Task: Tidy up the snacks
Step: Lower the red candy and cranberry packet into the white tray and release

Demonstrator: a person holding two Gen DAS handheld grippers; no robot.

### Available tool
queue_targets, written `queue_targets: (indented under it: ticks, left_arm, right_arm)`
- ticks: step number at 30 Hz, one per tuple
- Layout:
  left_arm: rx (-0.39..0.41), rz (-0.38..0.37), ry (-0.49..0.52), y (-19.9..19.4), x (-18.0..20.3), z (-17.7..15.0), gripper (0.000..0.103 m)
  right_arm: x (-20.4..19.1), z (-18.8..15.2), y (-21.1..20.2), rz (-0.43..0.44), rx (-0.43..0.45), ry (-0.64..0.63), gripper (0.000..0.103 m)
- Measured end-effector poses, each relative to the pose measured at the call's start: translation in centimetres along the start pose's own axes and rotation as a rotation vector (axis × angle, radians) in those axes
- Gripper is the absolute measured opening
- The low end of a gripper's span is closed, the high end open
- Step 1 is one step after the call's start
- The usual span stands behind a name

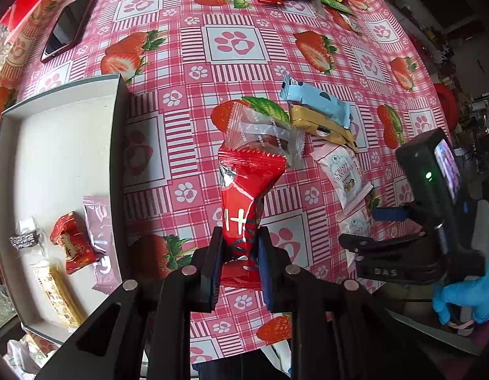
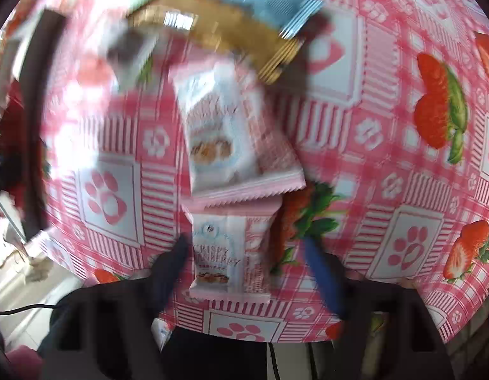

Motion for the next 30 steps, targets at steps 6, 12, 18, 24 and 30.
queue_targets:
  ticks: [6,12,18,24,30]
  left_arm:
    - [0.04,0.006,0.008,-1.7,-0.4,-0.1,0.022]
    - [0.123,-0.007,-0.051,-4.5,-2.8,0.7,0.022]
    - [0.184,0.038,-0.164,-6.5,-8.4,0.4,0.022]
    - [0.196,0.079,-0.323,-6.4,-15.5,-1.4,0.022]
    - [0.148,0.112,-0.403,-4.4,-20.1,-3.1,0.029]
  right_arm:
    - [-1.3,0.5,-1.3,0.017,0.047,-0.023,0.041]
    - [-4.2,3.0,-6.9,0.13,0.153,-0.09,0.041]
    - [-10.4,8.2,-10.1,0.177,0.187,-0.197,0.024]
    - [-16.4,12.0,-11.5,0.168,0.189,-0.298,0.025]
    - [-15.3,12.4,-9.2,0.119,0.113,-0.208,0.095]
Point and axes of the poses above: each gripper's, at about its wrist camera, not at the fingertips, and y roughly the way its jaws point, x to its right, z to its top, the point moved 5 cm from there along y, roughly the way its jaws point, and after that the axes turned 9 degrees about -y, right-handed, at the moved point
